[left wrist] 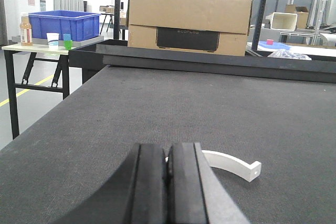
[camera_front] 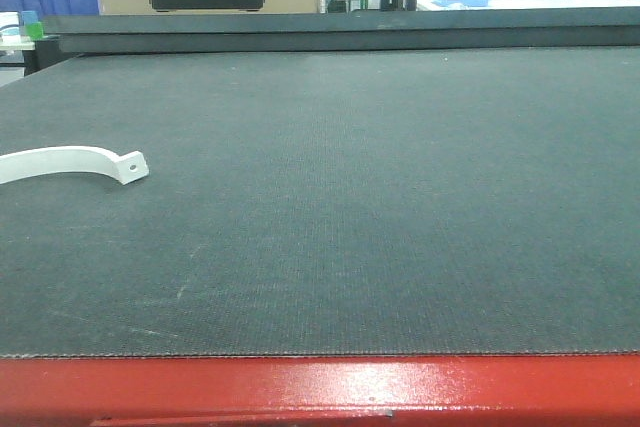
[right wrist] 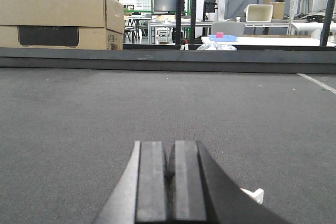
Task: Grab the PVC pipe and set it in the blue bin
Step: 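Lower both grippers over the white curved PVC pipe piece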
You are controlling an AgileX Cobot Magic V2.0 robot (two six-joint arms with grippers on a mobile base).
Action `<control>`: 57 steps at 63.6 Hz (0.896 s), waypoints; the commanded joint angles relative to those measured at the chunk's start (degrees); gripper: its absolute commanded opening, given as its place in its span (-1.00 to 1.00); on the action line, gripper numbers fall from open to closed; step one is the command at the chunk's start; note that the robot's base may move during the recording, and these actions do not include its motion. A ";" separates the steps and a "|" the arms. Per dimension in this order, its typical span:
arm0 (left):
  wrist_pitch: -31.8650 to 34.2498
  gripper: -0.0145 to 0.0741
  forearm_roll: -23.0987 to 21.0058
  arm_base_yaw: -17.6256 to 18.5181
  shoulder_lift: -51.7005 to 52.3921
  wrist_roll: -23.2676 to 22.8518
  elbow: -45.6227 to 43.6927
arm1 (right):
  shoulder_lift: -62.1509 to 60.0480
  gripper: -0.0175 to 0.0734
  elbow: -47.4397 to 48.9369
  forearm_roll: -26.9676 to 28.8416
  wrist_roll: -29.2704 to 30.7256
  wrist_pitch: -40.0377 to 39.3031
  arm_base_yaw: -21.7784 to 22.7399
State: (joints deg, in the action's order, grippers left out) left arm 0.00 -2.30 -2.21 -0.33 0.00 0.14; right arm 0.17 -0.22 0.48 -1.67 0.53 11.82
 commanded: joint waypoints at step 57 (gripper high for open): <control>8.57 -0.92 -2.33 0.11 0.33 0.00 -0.14 | -0.17 -0.97 0.22 -0.48 0.20 -4.75 0.11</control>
State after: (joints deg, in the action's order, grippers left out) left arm 5.38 -2.80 -2.21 -0.29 0.00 0.14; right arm 0.17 -0.22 0.48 -1.67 0.00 11.82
